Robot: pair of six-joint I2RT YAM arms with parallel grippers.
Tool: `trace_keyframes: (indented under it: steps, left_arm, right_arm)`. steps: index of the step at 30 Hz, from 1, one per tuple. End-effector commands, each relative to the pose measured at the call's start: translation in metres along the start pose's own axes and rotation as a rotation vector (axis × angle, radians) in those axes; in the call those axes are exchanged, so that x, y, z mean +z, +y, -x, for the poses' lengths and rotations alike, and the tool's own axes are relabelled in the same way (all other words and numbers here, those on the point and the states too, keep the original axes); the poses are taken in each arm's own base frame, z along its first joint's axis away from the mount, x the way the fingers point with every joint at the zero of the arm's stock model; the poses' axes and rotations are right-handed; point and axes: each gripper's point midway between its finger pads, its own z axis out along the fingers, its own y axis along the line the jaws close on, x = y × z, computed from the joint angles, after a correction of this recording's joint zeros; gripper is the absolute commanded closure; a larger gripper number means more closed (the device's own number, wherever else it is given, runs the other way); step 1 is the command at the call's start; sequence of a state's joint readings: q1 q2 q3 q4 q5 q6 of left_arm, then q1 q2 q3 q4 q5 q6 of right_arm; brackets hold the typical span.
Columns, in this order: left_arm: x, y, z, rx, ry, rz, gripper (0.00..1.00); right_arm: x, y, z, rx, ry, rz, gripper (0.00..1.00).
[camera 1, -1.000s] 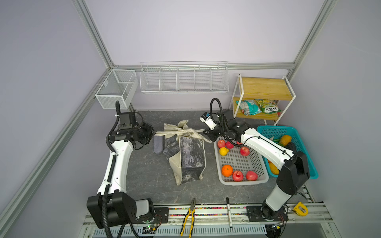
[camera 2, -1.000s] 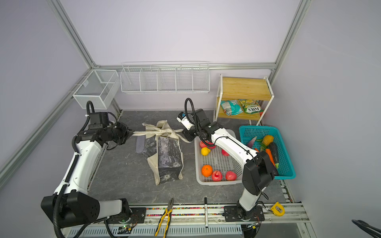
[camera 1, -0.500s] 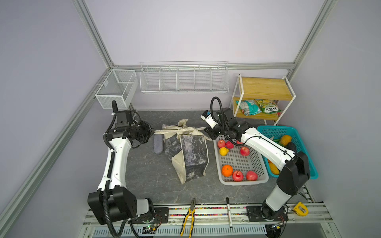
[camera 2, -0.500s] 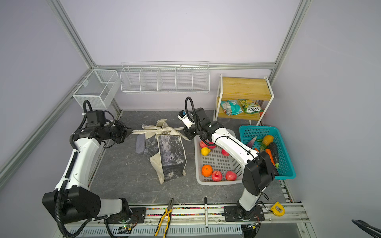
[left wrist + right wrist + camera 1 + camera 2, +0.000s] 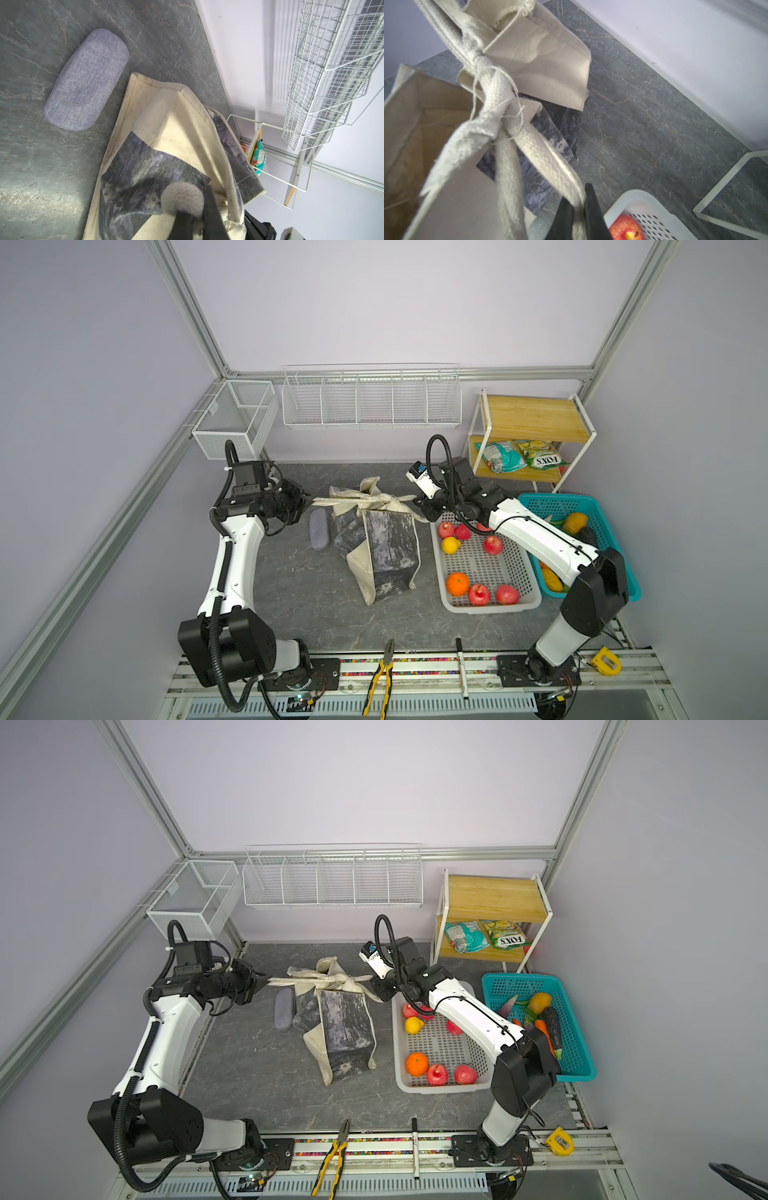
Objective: Place the food into the grocery bag and tie it
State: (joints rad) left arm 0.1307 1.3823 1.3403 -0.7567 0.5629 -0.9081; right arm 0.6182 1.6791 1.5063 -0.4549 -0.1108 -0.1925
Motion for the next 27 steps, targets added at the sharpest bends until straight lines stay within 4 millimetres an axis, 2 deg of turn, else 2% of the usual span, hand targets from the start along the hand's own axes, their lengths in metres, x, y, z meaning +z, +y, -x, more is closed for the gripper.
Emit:
trace_keyframes:
  steps: [1,6,10,15,19,25,27]
  left_arm:
    - [-0.022,0.008,0.070,0.034,-0.350,0.088,1.00]
    - [-0.008,-0.005,0.047,0.060,-0.277,0.064,1.00]
    - [-0.001,-0.011,0.036,0.074,-0.247,0.054,1.00]
    - [0.007,-0.030,0.032,0.116,-0.219,0.027,1.00]
    - [0.012,-0.039,0.033,0.136,-0.202,0.024,1.00]
    - [0.019,-0.037,0.035,0.136,-0.192,0.035,1.00]
    - [0.019,-0.037,0.036,0.135,-0.192,0.036,0.93]
  right_arm:
    - [-0.027,-0.067,-0.041,0.062,0.150,-0.276,0.93]
    - [-0.031,-0.059,-0.022,0.047,0.093,-0.277,0.93]
    - [-0.049,-0.062,-0.005,0.054,0.047,-0.322,0.93]
    - [-0.072,-0.066,0.008,0.051,-0.004,-0.378,0.93]
    - [-0.074,-0.065,0.009,0.055,-0.008,-0.376,0.93]
    - [-0.057,-0.059,-0.009,0.078,0.027,-0.342,0.90]
    - [-0.056,-0.057,-0.011,0.079,0.028,-0.338,0.85]
